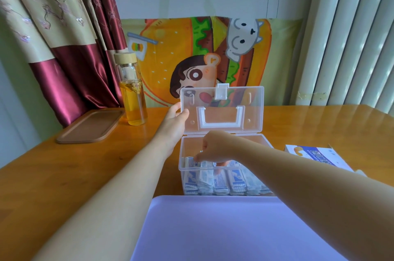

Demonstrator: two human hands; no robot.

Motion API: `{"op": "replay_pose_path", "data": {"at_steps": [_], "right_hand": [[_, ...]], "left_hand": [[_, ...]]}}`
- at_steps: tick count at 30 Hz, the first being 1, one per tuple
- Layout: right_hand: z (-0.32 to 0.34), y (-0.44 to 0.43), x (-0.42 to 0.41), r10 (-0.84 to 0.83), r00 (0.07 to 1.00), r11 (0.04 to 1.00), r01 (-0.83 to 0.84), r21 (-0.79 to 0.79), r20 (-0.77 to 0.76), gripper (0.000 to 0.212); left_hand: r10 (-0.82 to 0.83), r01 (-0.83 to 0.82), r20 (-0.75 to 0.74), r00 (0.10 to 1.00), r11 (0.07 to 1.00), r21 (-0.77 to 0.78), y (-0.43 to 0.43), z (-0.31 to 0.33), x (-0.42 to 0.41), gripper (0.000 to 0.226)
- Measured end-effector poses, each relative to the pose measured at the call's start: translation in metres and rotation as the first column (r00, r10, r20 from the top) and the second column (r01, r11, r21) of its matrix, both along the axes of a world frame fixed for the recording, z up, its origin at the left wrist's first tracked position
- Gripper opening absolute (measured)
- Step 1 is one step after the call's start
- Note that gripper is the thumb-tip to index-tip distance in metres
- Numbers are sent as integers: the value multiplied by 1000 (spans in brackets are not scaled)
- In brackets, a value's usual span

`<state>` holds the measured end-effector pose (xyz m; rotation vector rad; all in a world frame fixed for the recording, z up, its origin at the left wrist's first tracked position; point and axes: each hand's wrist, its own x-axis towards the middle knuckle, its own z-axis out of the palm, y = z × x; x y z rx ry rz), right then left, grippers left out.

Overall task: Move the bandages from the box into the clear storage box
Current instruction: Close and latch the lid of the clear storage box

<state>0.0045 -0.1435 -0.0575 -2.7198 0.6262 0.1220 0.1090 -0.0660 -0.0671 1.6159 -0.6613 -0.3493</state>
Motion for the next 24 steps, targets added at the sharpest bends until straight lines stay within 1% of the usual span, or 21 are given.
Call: {"op": "replay_pose_path", "data": {"at_steps": [4,7,8,9,10,11,12,13,14,15,16,17,18,19,20,21,22,23,24], "right_hand": [[5,-6,-4,-51,998,994,48,97,37,29],[10,-10,-11,-95,991,965,70,252,91,24],[11,-10,-14,-100,990,957,69,281,100,24],[12,-11,-17,-96,989,958,61,280,114,25],[15,-13,-21,-78,986,972,42,232,150,26],[21,-14,-26,-53,973,989,19,147,225,27],[27,-16,-31,-19,938,998,-2,59,345,27],[35,-17,-37,8,867,1000,-7,-4,498,27],[44,-20,-44,21,750,999,2,-34,661,26],[53,-23,-51,21,609,999,23,-44,793,24],[61,-28,-57,17,494,998,46,-45,869,18],[66,-33,-63,20,456,996,66,-57,890,10],[69,-39,-67,38,495,991,91,-96,868,12],[69,-44,-70,62,596,981,110,-158,800,27],[67,-49,-73,78,718,968,112,-226,692,44],[65,-51,-78,81,808,952,110,-285,583,58],[64,-52,-80,87,860,933,106,-344,503,66],[61,-50,-85,94,886,916,102,-388,455,69],[59,-49,-87,103,896,904,98,-417,433,67]], "left_hand": [[-5,5,-3,1000,1000,-8,1,1,-1,44],[-2,2,-4,1000,1000,-21,1,4,-1,44],[-4,4,-7,1000,1000,-29,1,6,-1,45],[-10,9,-10,1000,999,-40,1,10,-2,46],[-19,18,-11,1000,998,-55,2,13,-4,48],[-28,27,-8,1000,997,-71,2,17,-6,50],[-31,30,-6,1000,995,-90,3,20,-7,52],[-27,26,-4,1000,994,-107,4,24,-7,53],[-19,20,2,1000,992,-124,5,26,-7,55],[-6,8,14,1000,990,-140,6,30,-8,55],[6,-1,32,999,989,-151,7,33,-9,55],[11,-2,58,998,988,-152,9,35,-11,55],[5,9,91,996,989,-145,11,38,-15,54],[-11,28,129,992,991,-129,13,39,-19,52],[-31,50,177,984,994,-102,15,39,-23,51],[-46,62,235,971,996,-64,19,38,-29,49],[-49,61,306,951,998,-30,22,37,-30,48],[-46,47,384,922,999,8,28,35,-34,48],[-38,22,465,884,999,41,33,32,-36,47]]}}
